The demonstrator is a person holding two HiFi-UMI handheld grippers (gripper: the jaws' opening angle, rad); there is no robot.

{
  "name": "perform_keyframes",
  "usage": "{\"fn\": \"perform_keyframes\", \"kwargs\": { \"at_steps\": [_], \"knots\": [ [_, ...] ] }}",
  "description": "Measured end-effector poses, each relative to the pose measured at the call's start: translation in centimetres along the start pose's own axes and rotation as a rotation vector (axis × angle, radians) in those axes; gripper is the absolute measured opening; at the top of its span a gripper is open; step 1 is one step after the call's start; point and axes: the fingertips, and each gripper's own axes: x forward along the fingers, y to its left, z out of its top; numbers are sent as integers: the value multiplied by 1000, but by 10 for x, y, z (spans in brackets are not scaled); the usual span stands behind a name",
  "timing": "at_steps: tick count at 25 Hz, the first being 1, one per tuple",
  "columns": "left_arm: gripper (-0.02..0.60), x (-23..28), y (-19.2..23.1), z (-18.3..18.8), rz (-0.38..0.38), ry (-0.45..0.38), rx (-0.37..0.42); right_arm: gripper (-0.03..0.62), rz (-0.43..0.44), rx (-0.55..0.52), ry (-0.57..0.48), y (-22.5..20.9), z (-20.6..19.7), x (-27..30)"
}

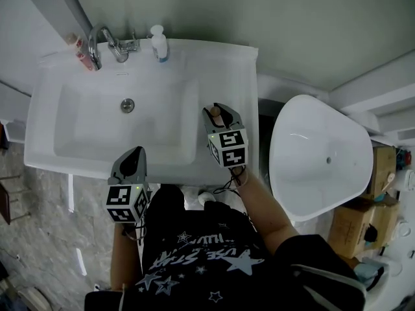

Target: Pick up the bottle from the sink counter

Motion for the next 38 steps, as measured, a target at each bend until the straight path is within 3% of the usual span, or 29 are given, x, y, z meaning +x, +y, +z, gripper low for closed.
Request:
{"fn": "perform_keyframes", "kwargs": {
  "at_steps": [6, 14, 20, 26, 38],
  "knots": [
    [20, -19, -12, 12, 41, -41, 14, 133, 35, -2, -29, 1, 10, -19],
    [20, -67, -58, 8, 143, -113, 5, 133, 137, -43, -96, 0, 29, -72],
    [20, -108, -95, -17, 227, -146, -42, 133, 227, -84, -128, 7, 29, -111],
    [20, -143, -125, -55, 262, -133, -66, 133, 284, -84, -136, 24, 11, -147],
    [20, -230, -163, -107, 292, -162, -95, 133, 316, -103, -167, 70, -5, -236]
  ]
}}
